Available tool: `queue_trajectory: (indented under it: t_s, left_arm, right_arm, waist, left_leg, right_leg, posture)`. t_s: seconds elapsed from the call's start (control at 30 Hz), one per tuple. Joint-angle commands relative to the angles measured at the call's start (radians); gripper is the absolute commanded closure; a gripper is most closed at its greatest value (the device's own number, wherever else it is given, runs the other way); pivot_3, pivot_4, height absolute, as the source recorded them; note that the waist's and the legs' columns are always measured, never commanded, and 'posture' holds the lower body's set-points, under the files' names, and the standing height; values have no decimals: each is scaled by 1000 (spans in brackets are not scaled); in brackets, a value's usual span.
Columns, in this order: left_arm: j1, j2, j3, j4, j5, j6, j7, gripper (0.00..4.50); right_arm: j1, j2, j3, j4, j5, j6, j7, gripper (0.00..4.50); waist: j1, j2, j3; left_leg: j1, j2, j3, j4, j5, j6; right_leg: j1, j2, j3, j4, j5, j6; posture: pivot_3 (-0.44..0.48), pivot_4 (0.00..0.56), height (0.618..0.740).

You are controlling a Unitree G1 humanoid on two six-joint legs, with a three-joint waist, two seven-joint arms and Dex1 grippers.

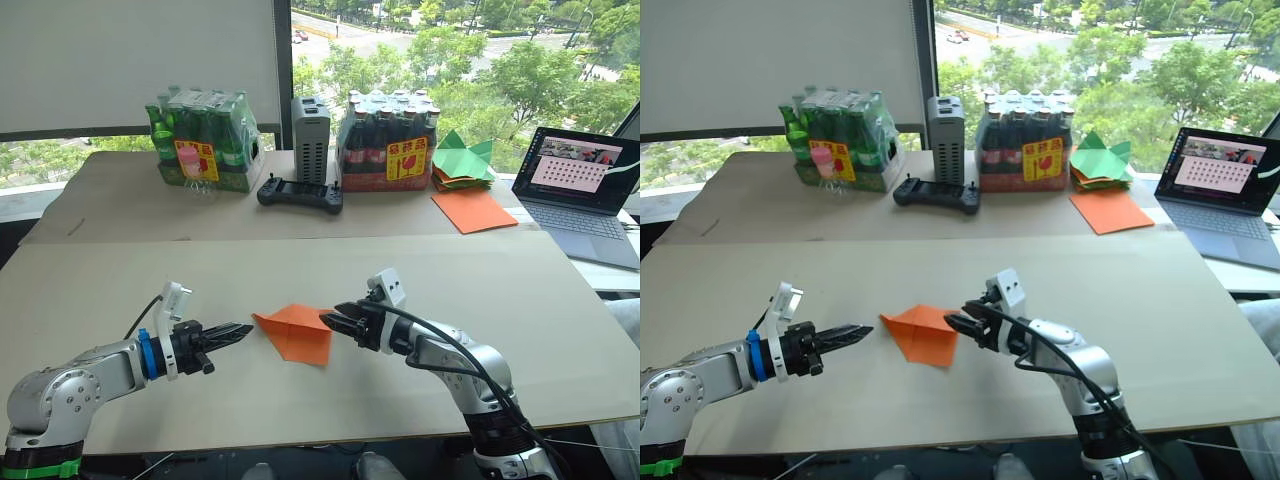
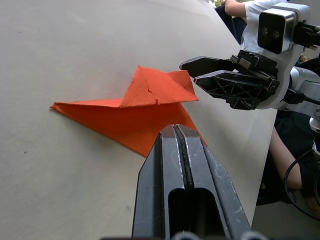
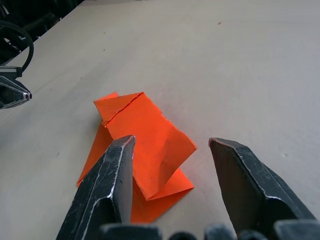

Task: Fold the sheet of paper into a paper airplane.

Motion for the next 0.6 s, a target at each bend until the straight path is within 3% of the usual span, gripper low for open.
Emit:
queue_trajectory:
  t_s: [0.03, 0.6]
  left_arm:
    - [-2, 7, 5, -29, -13, -17, 3, 4500]
    - [8, 4, 8, -30, -12, -20, 28, 4500]
  right_arm:
    - [-11, 8, -7, -9, 22, 14, -6, 1854]
    - [-74, 56, -29, 62, 59, 80, -16, 1854]
  waist:
    - [1, 0, 0]
    - [0, 0, 0]
  left_leg:
    - [0, 0, 0, 0, 0, 0]
    - [0, 0, 0, 0, 0, 0]
  right_leg:
    - [0, 0, 0, 0, 0, 0]
    - [0, 0, 0, 1, 0, 0]
  posture:
    - [0, 150, 740]
    - [0, 150, 740]
